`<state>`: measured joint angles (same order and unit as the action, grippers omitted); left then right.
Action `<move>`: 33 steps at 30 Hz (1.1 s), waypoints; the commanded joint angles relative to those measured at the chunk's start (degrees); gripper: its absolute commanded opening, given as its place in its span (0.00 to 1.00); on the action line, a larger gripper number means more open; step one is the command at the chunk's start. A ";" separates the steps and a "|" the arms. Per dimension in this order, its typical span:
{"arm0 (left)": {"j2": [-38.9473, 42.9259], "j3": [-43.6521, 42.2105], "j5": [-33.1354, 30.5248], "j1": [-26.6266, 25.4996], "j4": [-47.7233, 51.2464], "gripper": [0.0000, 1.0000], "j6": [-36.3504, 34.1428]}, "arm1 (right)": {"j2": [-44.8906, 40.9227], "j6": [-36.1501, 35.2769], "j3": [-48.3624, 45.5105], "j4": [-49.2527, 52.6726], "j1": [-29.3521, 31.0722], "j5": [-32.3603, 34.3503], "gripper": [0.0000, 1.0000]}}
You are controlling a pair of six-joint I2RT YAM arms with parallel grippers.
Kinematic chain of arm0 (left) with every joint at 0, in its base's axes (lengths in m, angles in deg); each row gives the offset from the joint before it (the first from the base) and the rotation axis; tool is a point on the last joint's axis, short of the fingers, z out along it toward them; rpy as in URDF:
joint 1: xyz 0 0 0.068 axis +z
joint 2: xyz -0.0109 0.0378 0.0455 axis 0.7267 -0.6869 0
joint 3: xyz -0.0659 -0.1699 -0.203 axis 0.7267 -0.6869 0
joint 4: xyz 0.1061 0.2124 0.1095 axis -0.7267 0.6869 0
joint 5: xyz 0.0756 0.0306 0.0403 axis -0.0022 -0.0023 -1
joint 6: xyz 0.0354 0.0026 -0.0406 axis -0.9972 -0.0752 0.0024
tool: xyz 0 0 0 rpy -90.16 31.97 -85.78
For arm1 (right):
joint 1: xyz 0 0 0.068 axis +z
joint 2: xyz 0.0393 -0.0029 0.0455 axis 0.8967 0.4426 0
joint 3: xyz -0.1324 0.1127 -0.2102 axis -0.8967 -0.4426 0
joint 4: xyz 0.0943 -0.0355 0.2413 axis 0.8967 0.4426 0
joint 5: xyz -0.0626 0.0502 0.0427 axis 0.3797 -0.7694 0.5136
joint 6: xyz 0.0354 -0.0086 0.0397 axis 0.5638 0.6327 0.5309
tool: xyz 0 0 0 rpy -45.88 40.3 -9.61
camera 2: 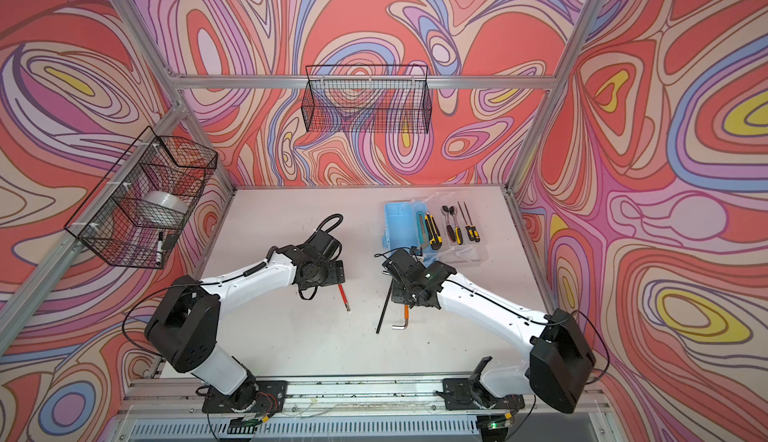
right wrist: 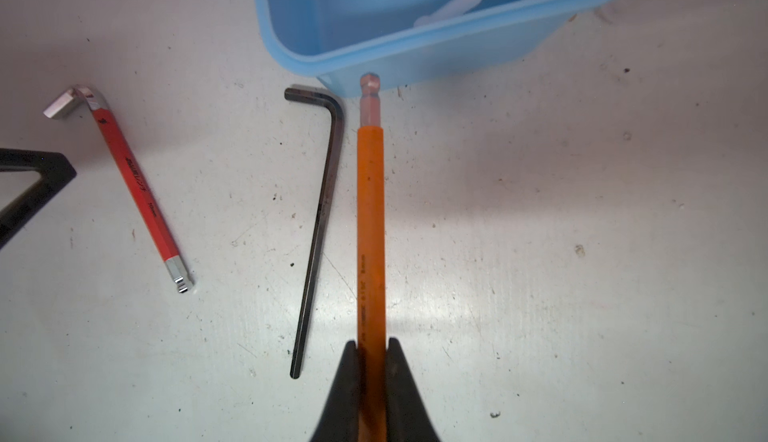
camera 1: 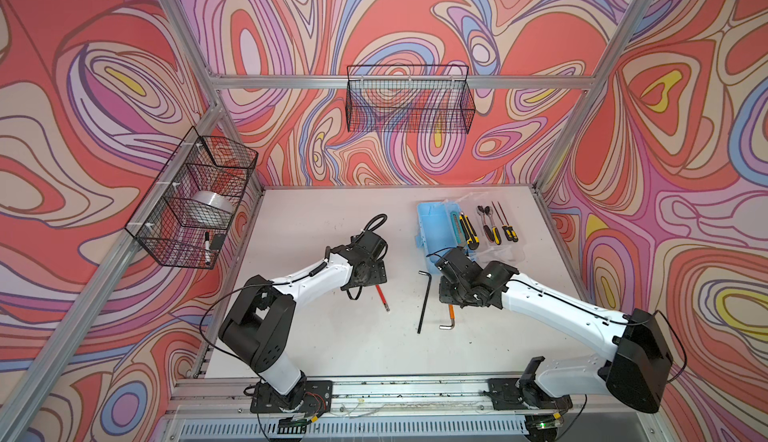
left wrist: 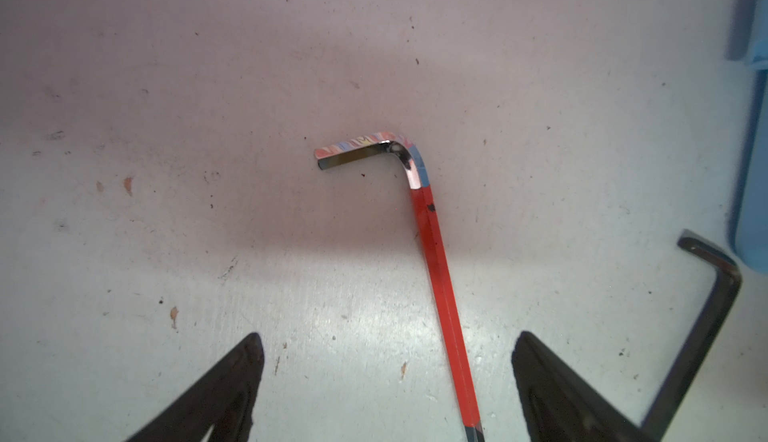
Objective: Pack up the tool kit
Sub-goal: 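Carry the orange-handled hex key over the light-blue box with the right gripper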
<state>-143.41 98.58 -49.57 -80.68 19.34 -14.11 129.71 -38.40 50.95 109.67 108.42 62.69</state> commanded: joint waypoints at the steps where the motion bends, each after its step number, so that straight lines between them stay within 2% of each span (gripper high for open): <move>1: -0.65 -0.84 0.15 0.31 0.31 0.93 1.08 | -0.34 -1.39 3.66 1.92 0.20 2.96 0.00; 13: -0.83 -0.82 0.83 0.31 0.07 0.93 1.21 | 6.42 -10.14 10.52 -1.63 -0.92 3.70 0.00; 22: -0.28 -1.19 1.05 0.31 0.43 0.92 1.43 | 14.54 -22.78 18.72 -5.48 -11.44 -1.04 0.00; 28: -0.46 -1.39 1.29 0.31 0.18 0.92 1.63 | 23.23 -31.78 25.90 -8.89 -16.62 -5.71 0.00; 33: -0.46 -1.41 1.46 0.31 -0.04 0.92 1.74 | 32.56 -35.67 31.88 -10.44 -19.60 -7.08 0.00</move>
<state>-143.58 97.79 -48.02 -80.68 19.30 -13.24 158.86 -69.54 79.89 101.19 90.12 57.62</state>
